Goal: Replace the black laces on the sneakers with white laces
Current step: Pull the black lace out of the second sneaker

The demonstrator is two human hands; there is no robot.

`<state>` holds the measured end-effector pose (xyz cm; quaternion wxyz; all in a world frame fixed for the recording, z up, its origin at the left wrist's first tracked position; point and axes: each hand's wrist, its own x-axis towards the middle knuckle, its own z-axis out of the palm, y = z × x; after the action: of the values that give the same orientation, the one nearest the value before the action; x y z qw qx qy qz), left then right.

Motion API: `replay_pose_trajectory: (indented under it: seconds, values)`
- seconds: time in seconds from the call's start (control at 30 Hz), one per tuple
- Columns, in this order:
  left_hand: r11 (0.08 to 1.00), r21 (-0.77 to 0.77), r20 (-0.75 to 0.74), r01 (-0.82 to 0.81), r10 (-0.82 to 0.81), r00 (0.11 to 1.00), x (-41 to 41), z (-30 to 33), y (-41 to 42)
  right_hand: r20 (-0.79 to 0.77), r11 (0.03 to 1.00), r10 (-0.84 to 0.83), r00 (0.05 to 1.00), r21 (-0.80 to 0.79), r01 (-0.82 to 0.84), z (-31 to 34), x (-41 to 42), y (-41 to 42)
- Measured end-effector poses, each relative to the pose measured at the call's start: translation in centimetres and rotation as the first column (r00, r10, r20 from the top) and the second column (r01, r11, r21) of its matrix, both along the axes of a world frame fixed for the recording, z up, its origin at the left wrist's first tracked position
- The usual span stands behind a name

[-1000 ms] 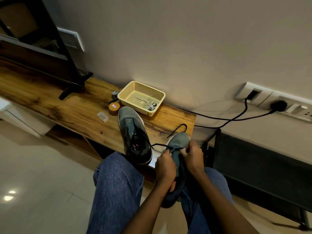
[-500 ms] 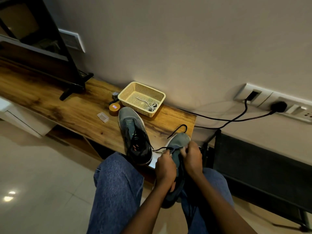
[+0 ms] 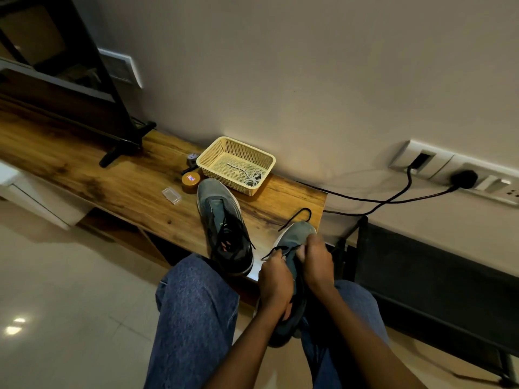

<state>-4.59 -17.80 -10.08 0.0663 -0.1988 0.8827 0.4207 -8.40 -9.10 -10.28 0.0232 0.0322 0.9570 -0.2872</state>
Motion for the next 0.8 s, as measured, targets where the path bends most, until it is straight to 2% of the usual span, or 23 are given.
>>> replay_pose_trajectory:
  seconds: [0.03, 0.1, 0.17, 0.23, 0.33, 0.37, 0.43, 0.5, 0.63, 0.7, 0.8]
  values:
    - [1.000, -0.014, -0.004, 0.007, -0.007, 1.000, 0.0, 0.1, 0.0, -0.007, 0.993, -0.075, 0.997, -0.097, 0.074, -0.2, 0.2, 0.2]
    - [1.000, -0.010, -0.004, 0.003, -0.003, 1.000, -0.1, 0.1, 0.0, -0.013, 0.988, -0.090, 0.996, -0.130, 0.088, 0.0, 0.3, 0.4]
    - [1.000, 0.011, -0.004, -0.004, 0.004, 1.000, -0.2, -0.2, 0.0, -0.005, 0.999, 0.044, 0.999, 0.019, -0.043, 0.6, 0.0, 0.4]
    - [1.000, 0.019, 0.005, -0.008, 0.008, 1.000, -0.2, -0.2, -0.1, 0.041, 0.950, 0.199, 0.979, 0.236, -0.203, 0.8, -0.4, 0.1]
    - [1.000, 0.021, 0.009, -0.016, 0.015, 1.000, -0.2, -0.3, -0.2, 0.054, 0.897, 0.249, 0.967, 0.365, -0.251, 0.9, -0.5, -0.5]
    - [0.999, 0.029, 0.008, -0.022, 0.022, 1.000, -0.2, -0.3, -0.2, 0.040, 0.917, 0.216, 0.975, 0.335, -0.217, 0.9, -0.4, -0.5]
    - [0.998, 0.043, -0.001, -0.046, 0.047, 0.999, -0.3, -0.2, -0.2, -0.005, 0.992, 0.045, 0.999, 0.114, -0.044, 1.0, -0.4, 0.0]
    - [0.998, 0.034, -0.014, -0.061, 0.062, 0.998, -0.3, -0.2, -0.1, 0.002, 0.995, -0.086, 0.996, -0.049, 0.086, 1.1, -0.8, 0.9]
    - [0.999, 0.021, -0.016, -0.036, 0.036, 0.999, -0.1, -0.4, -0.1, 0.058, 0.974, 0.124, 0.991, 0.184, -0.133, 1.2, -1.1, 1.1]
    - [0.999, 0.031, -0.013, -0.039, 0.040, 0.999, -0.2, -0.3, -0.2, 0.078, 0.922, 0.235, 0.969, 0.297, -0.248, 1.4, -0.9, 0.4]
    - [1.000, 0.011, -0.018, -0.022, 0.023, 1.000, -0.2, -0.2, -0.2, 0.086, 0.825, 0.318, 0.944, 0.466, -0.320, 1.7, -0.8, -0.3]
